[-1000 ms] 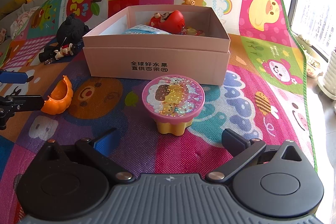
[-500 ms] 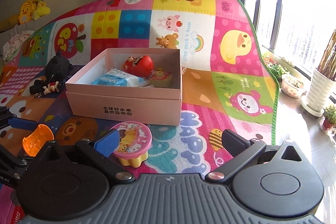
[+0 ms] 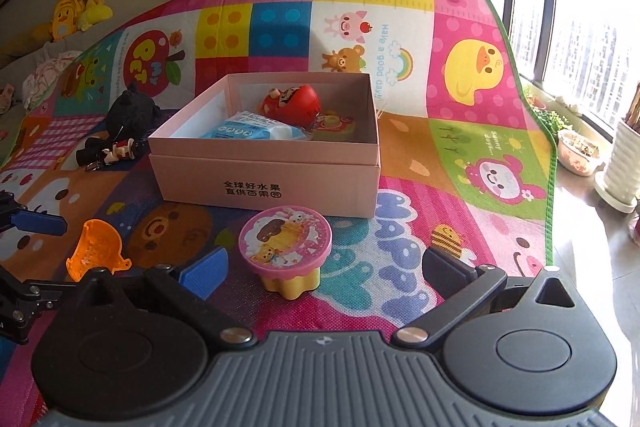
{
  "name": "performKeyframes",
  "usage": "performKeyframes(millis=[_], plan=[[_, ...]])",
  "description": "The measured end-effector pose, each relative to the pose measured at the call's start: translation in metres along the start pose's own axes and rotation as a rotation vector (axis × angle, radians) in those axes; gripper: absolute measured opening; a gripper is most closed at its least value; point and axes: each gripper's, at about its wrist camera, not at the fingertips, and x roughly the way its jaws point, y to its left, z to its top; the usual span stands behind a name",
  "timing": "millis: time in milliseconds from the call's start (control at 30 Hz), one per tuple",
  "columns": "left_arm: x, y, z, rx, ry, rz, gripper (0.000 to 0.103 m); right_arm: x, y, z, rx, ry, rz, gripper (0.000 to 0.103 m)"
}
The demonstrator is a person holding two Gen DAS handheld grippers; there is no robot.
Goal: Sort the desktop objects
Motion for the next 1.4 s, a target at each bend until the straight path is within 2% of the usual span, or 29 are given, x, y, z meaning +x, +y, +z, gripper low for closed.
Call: performKeyframes(millis=[167,200,267,467,800,967,1033,1167,1300,1367,1400], plan=[[0.011,-0.008,0.005,0.049,-0.031,-0.031,0.099,-0.004,0.004,0.000,-0.023,-0.006,0.016,0.103],[0.015,-0.008,0.007,0.051,-0.028,-0.038,0.097,-0.004,0.005,0.000,-0.032,-0.007,0.018,0.103],[0.020,-0.009,0.009,0.050,-0.011,-0.050,0.086,-0.006,0.007,-0.001,-0.056,-0.009,0.019,0.103],[0.009,-0.019,-0.003,0.077,0.018,-0.133,0.089,-0.006,0.011,-0.004,-0.089,-0.006,0.020,0.103],[0.011,-0.007,-0.005,0.056,0.009,-0.081,0.089,-0.005,0.014,-0.005,-0.101,0.002,0.022,0.103],[0.011,-0.009,-0.003,0.051,-0.004,-0.050,0.078,-0.004,0.015,-0.006,-0.100,0.008,0.029,0.103],[0.011,-0.009,-0.001,0.041,-0.010,-0.036,0.067,-0.003,0.016,-0.006,-0.103,0.011,0.037,0.103],[0.009,-0.009,0.001,0.044,-0.015,-0.017,0.066,0.002,0.026,-0.006,-0.135,0.014,0.040,0.103],[0.001,-0.012,0.000,0.051,-0.025,-0.027,0.066,0.012,0.036,-0.002,-0.181,-0.008,-0.016,0.103],[-0.002,-0.013,0.000,0.051,-0.030,-0.034,0.066,0.018,0.037,0.002,-0.184,0.000,-0.012,0.099],[-0.003,-0.013,0.000,0.051,-0.030,-0.037,0.066,0.022,0.037,0.004,-0.184,0.010,-0.010,0.093]])
